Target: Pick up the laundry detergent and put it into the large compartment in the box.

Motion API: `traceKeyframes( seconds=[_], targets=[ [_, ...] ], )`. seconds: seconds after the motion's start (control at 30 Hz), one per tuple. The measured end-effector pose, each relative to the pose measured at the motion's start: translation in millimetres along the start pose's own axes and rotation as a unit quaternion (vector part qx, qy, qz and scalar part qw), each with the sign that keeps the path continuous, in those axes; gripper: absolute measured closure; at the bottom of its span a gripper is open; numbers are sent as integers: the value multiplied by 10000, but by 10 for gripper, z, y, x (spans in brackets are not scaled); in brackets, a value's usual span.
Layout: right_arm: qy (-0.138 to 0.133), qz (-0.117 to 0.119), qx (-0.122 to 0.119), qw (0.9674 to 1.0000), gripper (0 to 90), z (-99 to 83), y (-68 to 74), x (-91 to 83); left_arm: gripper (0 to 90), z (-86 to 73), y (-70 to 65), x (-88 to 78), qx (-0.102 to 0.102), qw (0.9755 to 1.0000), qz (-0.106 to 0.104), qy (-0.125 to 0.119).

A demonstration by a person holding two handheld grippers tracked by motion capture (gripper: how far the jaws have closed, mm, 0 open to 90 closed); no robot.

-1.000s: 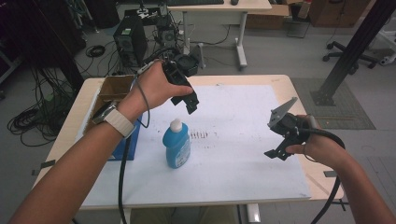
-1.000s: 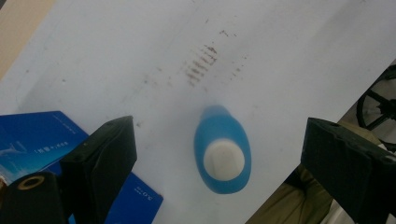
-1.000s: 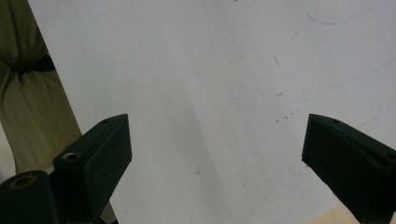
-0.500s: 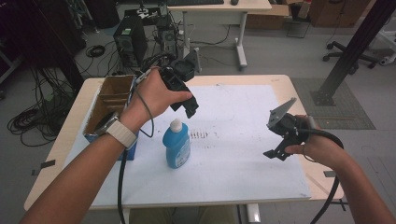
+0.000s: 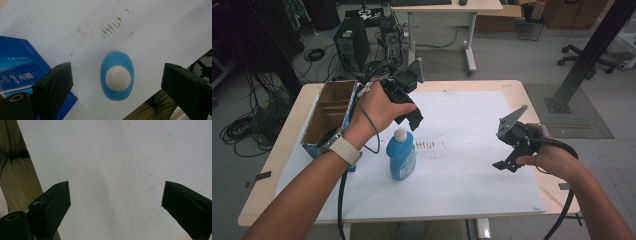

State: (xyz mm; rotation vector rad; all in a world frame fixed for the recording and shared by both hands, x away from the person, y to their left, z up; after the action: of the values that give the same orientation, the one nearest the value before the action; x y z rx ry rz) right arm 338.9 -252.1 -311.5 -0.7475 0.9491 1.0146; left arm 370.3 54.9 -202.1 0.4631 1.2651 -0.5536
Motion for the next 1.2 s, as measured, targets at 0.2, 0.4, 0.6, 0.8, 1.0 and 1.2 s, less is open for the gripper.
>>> traceKeyframes(
  seconds=[0.2,0.4,0.6,0.8,1.0,1.2],
  targets=[
    [-10,7,18,10000,85,-14,-2,14,107,-16,-5,53,-54,10000,19,43],
    [-18,21,26,10000,85,-11,3,28,106,-42,11,130,-151,9999,33,59],
    [-2,33,20,10000,85,-7,2,49,102,-66,35,197,-207,9997,84,35],
    [-2,42,21,10000,85,-5,-4,62,102,-93,47,274,-294,9995,67,42],
    [4,56,18,10000,85,-3,-6,74,102,-125,67,348,-354,9993,49,71],
    [12,68,12,10000,85,3,-5,90,102,-157,62,425,-302,9995,-1,129]
  ],
)
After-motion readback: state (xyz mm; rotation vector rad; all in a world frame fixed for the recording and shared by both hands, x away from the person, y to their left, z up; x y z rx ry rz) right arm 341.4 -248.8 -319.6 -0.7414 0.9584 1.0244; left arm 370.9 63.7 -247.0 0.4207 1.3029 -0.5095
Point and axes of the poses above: each handheld gripper's, and its own axes: x roughly forward along the jaws, z roughly out of its top, y roughly to its left, the point moved 1 cm from there along x, roughly forward along the jaws, and after that the axes turned 1 degree about -z, right-handed, at the moved point
